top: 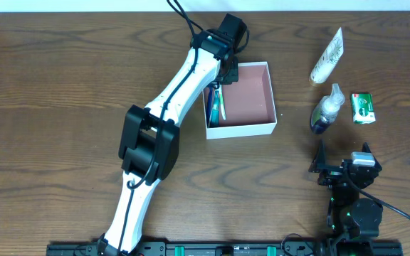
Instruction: Pack container
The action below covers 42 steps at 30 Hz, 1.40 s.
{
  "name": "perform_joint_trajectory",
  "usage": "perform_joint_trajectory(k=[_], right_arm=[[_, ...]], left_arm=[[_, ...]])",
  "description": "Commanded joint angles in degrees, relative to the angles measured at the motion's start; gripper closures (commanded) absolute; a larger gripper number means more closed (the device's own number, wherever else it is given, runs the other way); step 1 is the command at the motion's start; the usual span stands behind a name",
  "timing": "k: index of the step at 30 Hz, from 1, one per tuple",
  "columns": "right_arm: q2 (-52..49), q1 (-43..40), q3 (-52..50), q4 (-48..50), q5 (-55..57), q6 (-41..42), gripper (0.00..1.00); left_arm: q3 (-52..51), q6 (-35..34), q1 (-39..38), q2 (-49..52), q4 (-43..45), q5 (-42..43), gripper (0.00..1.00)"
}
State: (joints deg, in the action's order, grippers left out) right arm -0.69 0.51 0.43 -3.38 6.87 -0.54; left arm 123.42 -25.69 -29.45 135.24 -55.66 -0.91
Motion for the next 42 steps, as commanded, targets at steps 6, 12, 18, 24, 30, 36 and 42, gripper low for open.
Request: perform_joint_trajectory(k=[6, 12, 18, 24, 30, 36, 42], right_arm=[[0.31, 0.63, -0.11, -0.24, -0.02, -0.39, 0.01], [0.31, 0.63, -0.11, -0.26, -0.04, -0.39, 0.01], [0.31, 0.63, -0.11, -0.26, -0.04, -0.39, 0.01], [0.31, 0.63, -0.11, -0.24, -0.04, -0.37, 0.01], [0.31, 0.63, -0.11, -0.24, -0.04, -0.39, 0.01], [0.31, 0.63, -0.11, -0.26, -0.02, -0.37, 0.01], [0.31, 0.63, -0.11, -0.24, -0.04, -0.39, 0.01]], left_arm=[[-0.37, -0.50, 0.28, 1.88, -0.39, -1.29, 0.75], [-0.37, -0.50, 0.28, 1.95, -0.35, -1.29, 0.91], [-0.37, -0.50, 0.28, 1.95, -0.42, -1.29, 0.94], [0.26, -0.50, 0.28, 0.81, -2.69, -0.59, 0.94], [1.73, 0.28, 0.28, -3.93, -3.21, -0.59, 0.94], [1.75, 1.51, 0.22, -7.96, -4.85, -0.09, 0.94], [1.64, 4.31, -0.26, -7.91, -7.78, 2.19, 0.95]])
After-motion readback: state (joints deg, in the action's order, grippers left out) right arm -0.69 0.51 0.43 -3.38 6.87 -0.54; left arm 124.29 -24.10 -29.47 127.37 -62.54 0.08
